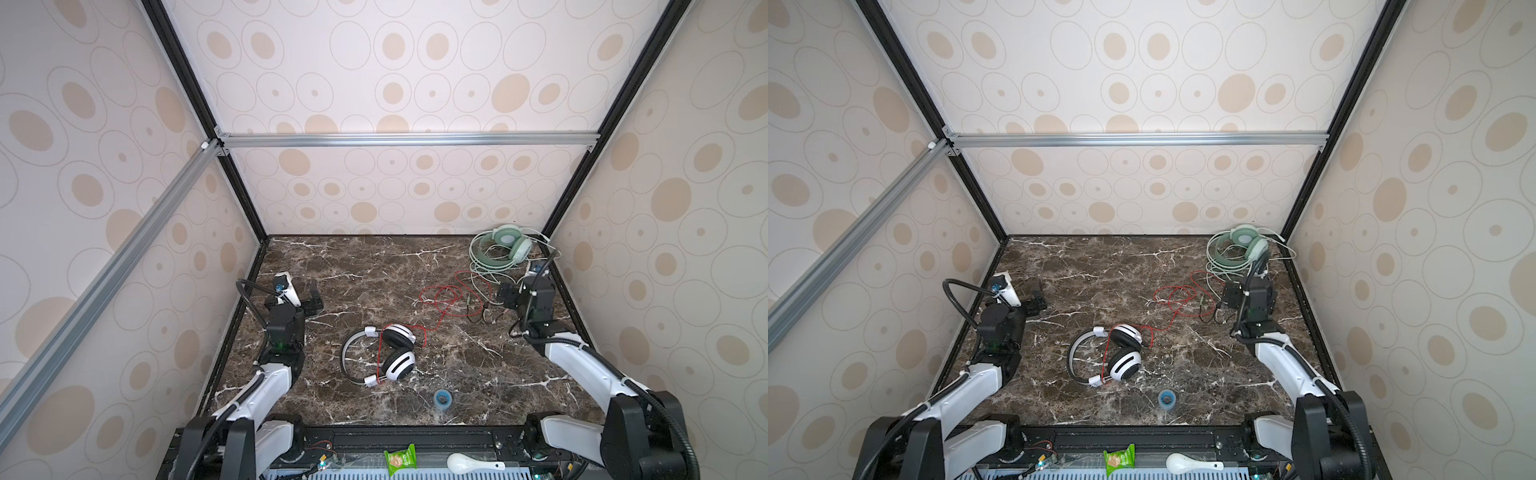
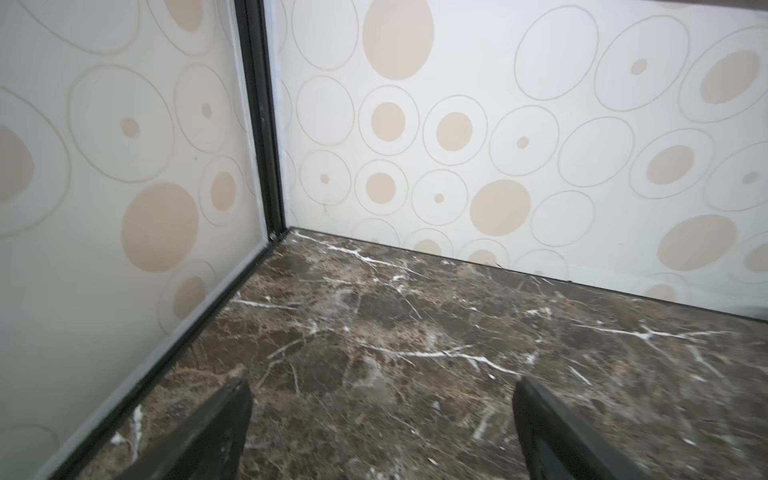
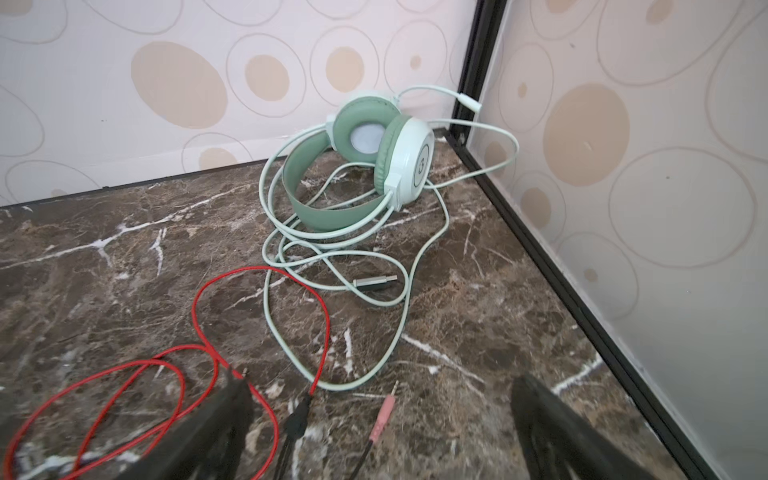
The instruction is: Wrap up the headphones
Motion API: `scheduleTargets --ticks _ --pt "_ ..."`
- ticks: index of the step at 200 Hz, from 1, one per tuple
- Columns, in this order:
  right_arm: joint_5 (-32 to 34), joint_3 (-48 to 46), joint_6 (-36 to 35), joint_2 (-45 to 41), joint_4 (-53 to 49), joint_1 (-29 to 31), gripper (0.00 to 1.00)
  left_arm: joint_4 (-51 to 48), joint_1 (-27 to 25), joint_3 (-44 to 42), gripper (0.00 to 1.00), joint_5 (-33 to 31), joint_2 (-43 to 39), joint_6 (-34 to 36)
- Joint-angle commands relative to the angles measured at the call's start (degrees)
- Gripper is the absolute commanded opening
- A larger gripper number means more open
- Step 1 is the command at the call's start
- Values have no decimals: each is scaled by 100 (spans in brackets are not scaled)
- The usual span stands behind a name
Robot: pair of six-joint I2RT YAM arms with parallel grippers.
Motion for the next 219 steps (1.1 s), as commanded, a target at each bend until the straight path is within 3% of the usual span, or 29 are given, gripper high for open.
scheduleTargets --ticks 1,16,41,70,103,133,219 --pt "-541 838 1031 243 -2906 48 100 -2004 -169 572 98 712 -468 -1082" --pt "-989 1026 1306 350 -3288 184 100 -3035 -212 924 98 910 -695 -1635" --pt "-1157 1149 1723 371 -3714 680 100 -4408 -227 1334 98 1285 -815 -2182" --pt "-1277 1495 1939 612 -4203 1339 100 -5648 -384 1534 98 1573 -823 -2355" --pt "-1424 1745 2008 869 -4413 1782 100 -6944 -832 1699 97 1368 -507 -2324" --pt "-1489 1778 2058 1053 -4426 2035 100 -7066 -1227 1565 96 1221 -288 -2411" --pt "-1552 2308 1604 1578 -4448 2465 100 -6084 -2067 999 90 844 799 -2978"
